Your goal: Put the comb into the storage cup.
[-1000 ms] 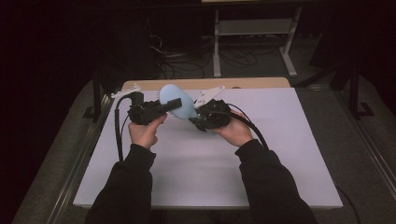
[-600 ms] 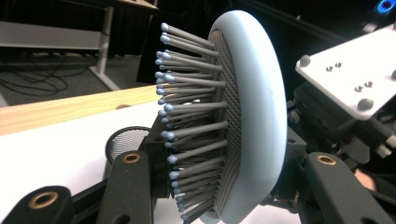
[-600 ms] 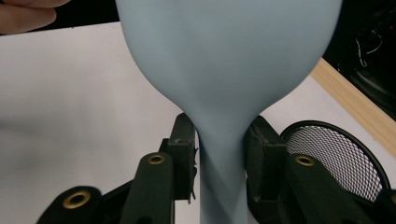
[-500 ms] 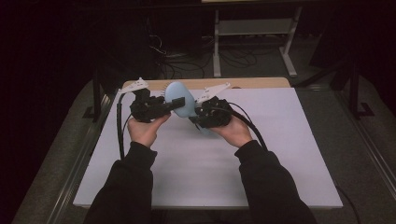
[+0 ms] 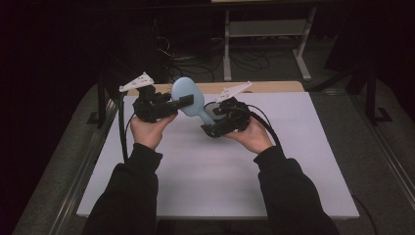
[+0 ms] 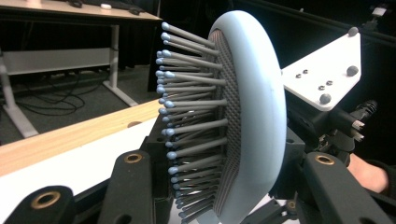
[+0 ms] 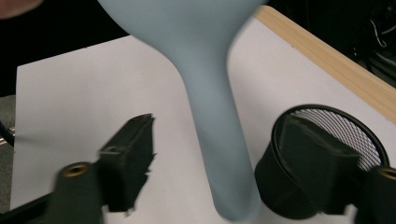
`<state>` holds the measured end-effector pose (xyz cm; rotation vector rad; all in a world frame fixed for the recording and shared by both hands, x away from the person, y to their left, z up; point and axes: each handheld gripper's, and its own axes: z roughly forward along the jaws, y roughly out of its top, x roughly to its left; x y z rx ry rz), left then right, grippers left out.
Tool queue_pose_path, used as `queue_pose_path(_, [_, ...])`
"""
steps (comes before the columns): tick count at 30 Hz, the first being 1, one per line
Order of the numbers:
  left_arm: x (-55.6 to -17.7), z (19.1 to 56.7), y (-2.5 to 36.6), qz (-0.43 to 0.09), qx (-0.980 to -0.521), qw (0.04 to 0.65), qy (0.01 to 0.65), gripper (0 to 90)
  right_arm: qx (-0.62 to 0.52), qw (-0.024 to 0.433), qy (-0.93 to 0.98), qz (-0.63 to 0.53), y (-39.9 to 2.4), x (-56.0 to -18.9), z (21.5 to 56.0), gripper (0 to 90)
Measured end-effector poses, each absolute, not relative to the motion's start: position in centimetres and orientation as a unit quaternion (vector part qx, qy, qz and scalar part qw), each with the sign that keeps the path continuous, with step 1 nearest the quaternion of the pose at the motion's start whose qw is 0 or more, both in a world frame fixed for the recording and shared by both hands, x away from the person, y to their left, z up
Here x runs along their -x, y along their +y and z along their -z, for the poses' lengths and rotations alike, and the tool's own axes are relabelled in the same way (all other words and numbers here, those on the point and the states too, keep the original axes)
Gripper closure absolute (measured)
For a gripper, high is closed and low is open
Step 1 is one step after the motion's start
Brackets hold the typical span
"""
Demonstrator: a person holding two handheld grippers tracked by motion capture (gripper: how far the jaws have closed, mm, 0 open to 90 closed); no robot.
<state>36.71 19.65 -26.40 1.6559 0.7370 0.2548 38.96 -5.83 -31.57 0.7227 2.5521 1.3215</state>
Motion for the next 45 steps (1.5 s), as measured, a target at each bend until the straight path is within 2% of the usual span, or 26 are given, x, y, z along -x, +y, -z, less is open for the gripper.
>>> queue_pose_path(4, [-36.8,26.0,19.8,-0.111,-0.711,0.618,0.315,54.2,-0.255,0.087,0.847,-0.458,-6.8,-38.9,31.6,12.4])
queue_pose_path(8, [-37.1,25.9,19.6,-0.114,-0.711,0.618,0.317,54.2,-0.267,0.089,0.841,-0.463,-7.6,-38.8,31.8,0.0])
queue_pose_path(14, [-37.3,25.6,19.3,-0.12,-0.715,0.615,0.31,54.1,-0.276,0.119,0.838,-0.455,-9.2,-38.6,32.4,0.0])
queue_pose_path(45, [-38.9,23.4,20.0,-0.144,-0.71,0.618,0.305,54.0,-0.313,0.107,0.804,-0.495,-17.5,-36.0,36.2,0.0])
